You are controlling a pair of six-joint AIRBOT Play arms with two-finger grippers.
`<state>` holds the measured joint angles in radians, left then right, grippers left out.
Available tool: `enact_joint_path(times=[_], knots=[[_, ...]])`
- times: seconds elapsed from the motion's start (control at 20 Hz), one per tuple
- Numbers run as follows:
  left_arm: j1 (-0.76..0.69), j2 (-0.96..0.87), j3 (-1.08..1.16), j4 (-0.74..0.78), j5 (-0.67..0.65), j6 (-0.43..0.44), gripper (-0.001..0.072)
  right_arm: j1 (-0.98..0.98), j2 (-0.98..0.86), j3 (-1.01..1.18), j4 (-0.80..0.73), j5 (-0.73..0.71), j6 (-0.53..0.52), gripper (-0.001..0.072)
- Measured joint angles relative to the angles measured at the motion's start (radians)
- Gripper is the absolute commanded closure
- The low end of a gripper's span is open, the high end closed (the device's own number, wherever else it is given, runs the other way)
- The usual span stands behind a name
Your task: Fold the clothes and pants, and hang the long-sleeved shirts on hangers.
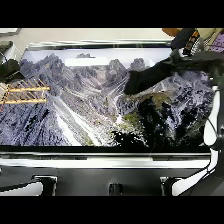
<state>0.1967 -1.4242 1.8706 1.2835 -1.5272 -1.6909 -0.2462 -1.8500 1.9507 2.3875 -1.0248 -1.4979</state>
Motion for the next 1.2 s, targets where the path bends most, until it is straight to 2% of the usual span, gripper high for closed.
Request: enact_joint_path(times=[0.35,0.6,0.8,0.95,1.2], knots=[[0.0,0.0,0.0,0.0,-0.003,-0.003,0.069,-0.213,0.005,0.052,-0.07,0.024,0.064,0.0685],[0.0,0.0,0.0,0.0,-0.009,-0.01,0.0691,-0.33,0.036,0.057,-0.146,0.05,0.149,0.0685],[0.0,0.0,0.0,0.0,-0.034,-0.01,0.069,-0.402,0.098,0.058,-0.282,0.063,0.28,0.0685],[0.0,0.0,0.0,0.0,-0.058,-0.011,0.069,-0.444,0.145,0.058,-0.406,0.042,0.419,0.0686],[0.0,0.0,0.0,0.0,-0.108,-0.011,0.069,-0.47,0.184,0.057,-0.576,-0.078,0.553,0.0686]])
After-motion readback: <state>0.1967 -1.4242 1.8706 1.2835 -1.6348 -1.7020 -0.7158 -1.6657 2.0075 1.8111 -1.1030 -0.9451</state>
